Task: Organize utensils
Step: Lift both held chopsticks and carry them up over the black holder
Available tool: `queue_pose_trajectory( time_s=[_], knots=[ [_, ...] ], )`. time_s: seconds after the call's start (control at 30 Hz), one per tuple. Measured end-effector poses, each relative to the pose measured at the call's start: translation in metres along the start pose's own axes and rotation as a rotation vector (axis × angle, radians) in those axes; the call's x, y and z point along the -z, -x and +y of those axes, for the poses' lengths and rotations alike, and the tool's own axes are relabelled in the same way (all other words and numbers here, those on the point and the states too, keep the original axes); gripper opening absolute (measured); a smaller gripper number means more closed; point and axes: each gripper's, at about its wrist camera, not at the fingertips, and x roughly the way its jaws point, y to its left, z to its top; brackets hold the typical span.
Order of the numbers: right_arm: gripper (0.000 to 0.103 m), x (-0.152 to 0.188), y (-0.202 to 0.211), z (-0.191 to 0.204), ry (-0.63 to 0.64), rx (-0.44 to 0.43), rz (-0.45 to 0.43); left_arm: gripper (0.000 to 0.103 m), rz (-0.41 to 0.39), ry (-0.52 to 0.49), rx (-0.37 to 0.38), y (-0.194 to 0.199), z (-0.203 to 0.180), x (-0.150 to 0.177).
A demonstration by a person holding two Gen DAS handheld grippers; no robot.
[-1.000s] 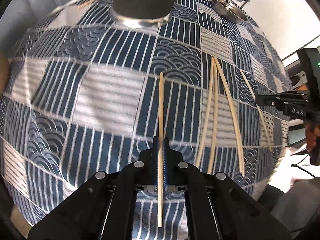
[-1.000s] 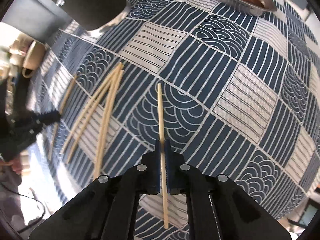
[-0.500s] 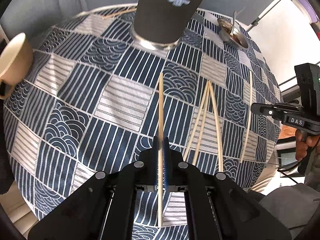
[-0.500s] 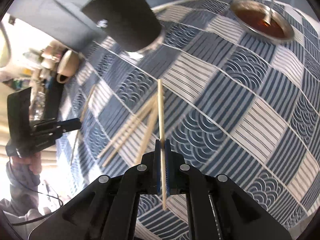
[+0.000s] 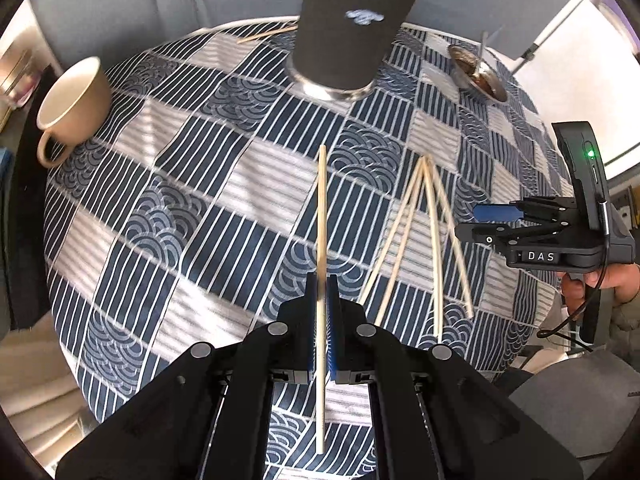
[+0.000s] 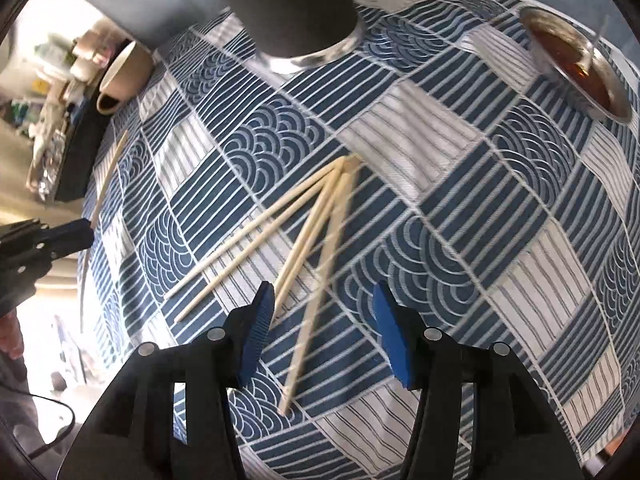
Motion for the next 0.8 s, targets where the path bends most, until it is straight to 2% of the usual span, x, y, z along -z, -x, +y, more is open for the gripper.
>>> queue_pose_trajectory(
  time_s=[0.13, 0.23, 0.43, 0.53, 0.6, 0.73, 0.8],
  knots=[
    [0.046, -0.002, -0.010, 0.004, 0.033, 0.083, 0.019, 0.005, 0.011, 0.034, -0.008, -0.002, 0.005, 0.011],
    [0.042, 0.001, -0.010, -0.001, 0.024, 0.111, 0.012, 0.005, 0.015, 0.054, -0.004, -0.003, 0.007, 0.019],
    [0.042, 0.001, -0.015, -0.008, 0.013, 0.172, 0.031, 0.005, 0.016, 0.083, -0.003, -0.005, 0.010, 0.024],
    [0.042, 0.001, -0.019, 0.007, 0.072, 0.259, 0.040, 0.005, 0.019, 0.082, -0.005, -0.006, 0.009, 0.025],
    [0.041, 0.004, -0.019, 0.011, 0.101, 0.282, 0.028, 0.005, 0.018, 0.076, -0.003, -0.006, 0.007, 0.025],
    [0.009, 0.009, -0.015, 0.009, 0.172, 0.225, 0.019, 0.005, 0.014, 0.070, -0.001, -0.007, 0.004, 0.024],
    [0.005, 0.012, -0.011, 0.001, 0.171, 0.185, 0.016, 0.005, 0.011, 0.069, 0.006, -0.007, 0.004, 0.024]
  ],
)
